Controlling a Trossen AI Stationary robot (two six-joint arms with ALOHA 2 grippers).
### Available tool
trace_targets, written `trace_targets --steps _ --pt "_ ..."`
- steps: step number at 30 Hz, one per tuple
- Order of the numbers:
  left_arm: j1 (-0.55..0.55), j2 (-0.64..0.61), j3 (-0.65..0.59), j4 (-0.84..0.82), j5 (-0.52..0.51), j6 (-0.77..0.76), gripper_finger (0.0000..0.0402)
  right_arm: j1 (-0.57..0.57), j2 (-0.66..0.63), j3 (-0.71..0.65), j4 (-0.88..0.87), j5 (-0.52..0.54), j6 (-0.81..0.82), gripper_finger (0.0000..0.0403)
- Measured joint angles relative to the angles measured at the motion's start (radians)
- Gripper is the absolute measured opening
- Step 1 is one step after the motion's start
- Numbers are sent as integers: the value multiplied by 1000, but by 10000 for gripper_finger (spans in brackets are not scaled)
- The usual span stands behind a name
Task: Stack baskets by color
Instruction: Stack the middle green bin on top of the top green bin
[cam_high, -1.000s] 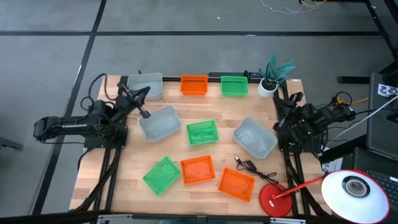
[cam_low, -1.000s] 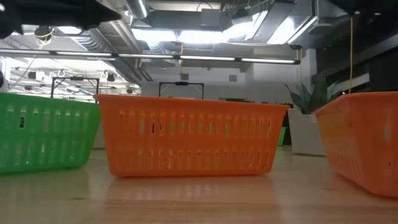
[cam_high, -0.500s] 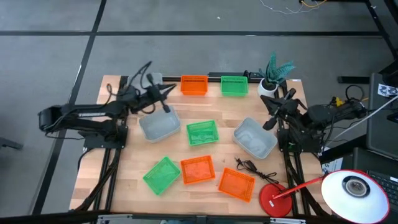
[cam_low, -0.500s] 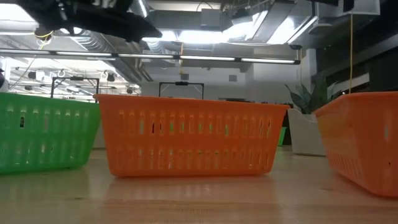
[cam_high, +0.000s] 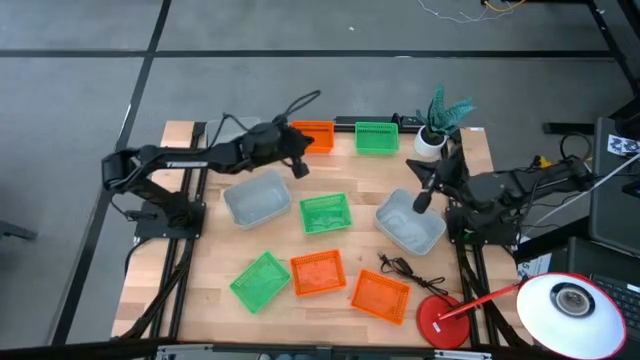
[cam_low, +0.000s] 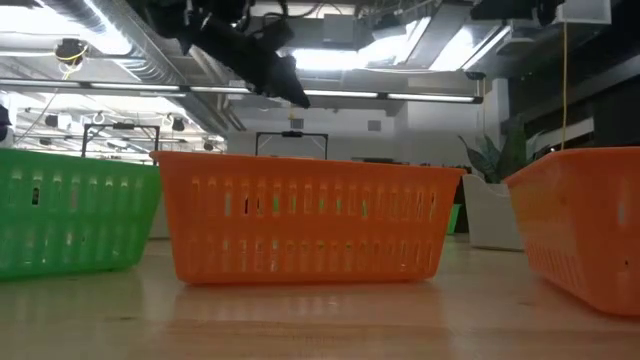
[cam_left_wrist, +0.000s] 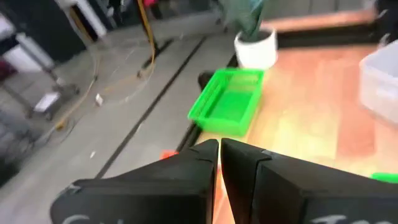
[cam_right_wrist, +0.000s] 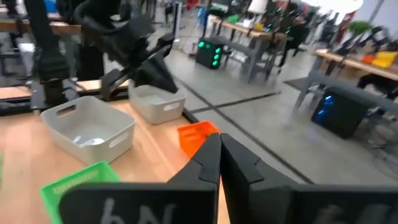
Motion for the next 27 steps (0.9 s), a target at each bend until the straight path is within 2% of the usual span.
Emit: trace_targets --steps 3,9,14,18,21,27 --pt "-21 -11 34 -51 -41 -18 14 -84 27 0 5 -135 6 7" --pt "-98 -121 35 -185 -58 -31 14 -291 128 0 60 -395 4 7" --pt "-167 -201 35 -406 -178 -142 14 -449 249 19 107 -650 -18 7" --pt "-214 -244 34 -547 -251 -224 14 -532 390 115 79 -827 -27 7" --pt "-244 -259 34 -610 -287 -245 14 -564 511 222 10 -903 -76 7" --pt "-288 -310 28 -736 -423 -293 14 -580 739 441 -109 -921 -193 7"
